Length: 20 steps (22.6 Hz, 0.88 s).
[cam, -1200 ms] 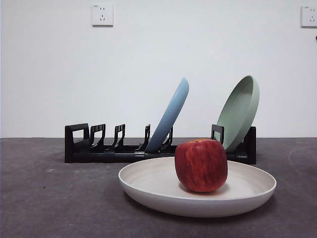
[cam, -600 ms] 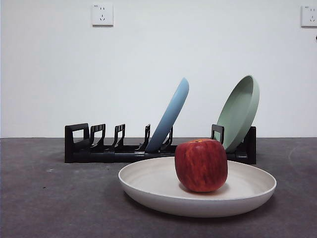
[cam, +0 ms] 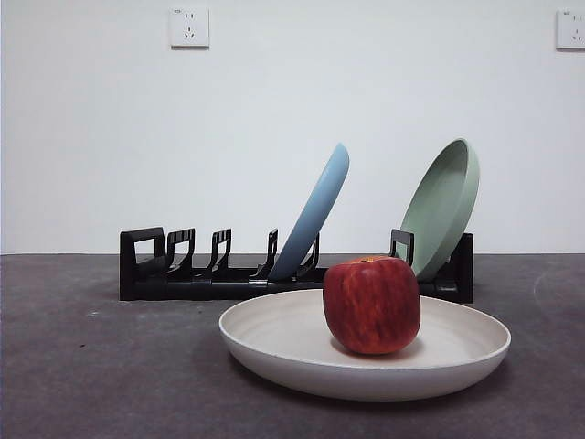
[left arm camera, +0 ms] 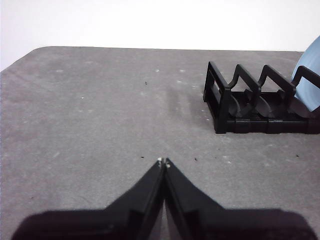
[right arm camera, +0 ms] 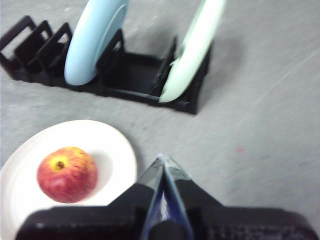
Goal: Take the yellow plate from the plate rack,put the plate on the table,take the apple from the table,put the apple in the plate
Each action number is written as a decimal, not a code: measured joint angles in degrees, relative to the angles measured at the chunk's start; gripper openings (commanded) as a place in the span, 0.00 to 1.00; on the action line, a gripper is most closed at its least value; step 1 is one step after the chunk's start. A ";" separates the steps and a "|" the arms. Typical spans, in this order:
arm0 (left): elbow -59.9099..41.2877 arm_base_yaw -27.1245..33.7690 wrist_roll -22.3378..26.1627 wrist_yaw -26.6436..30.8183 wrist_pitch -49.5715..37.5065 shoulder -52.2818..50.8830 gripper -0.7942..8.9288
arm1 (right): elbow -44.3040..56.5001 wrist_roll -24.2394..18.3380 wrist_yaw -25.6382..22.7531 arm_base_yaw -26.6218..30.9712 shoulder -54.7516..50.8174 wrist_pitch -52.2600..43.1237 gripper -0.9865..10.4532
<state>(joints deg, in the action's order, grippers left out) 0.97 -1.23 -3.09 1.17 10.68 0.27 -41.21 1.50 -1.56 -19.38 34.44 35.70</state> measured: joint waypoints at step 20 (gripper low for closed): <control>0.00 0.00 0.00 0.09 0.00 0.00 0.08 | 35.01 -3.72 4.59 15.76 -32.98 -24.76 0.09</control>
<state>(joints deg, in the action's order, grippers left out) 0.97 -1.23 -3.09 1.26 10.68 0.27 -6.20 -2.22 3.03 -3.62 1.45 10.94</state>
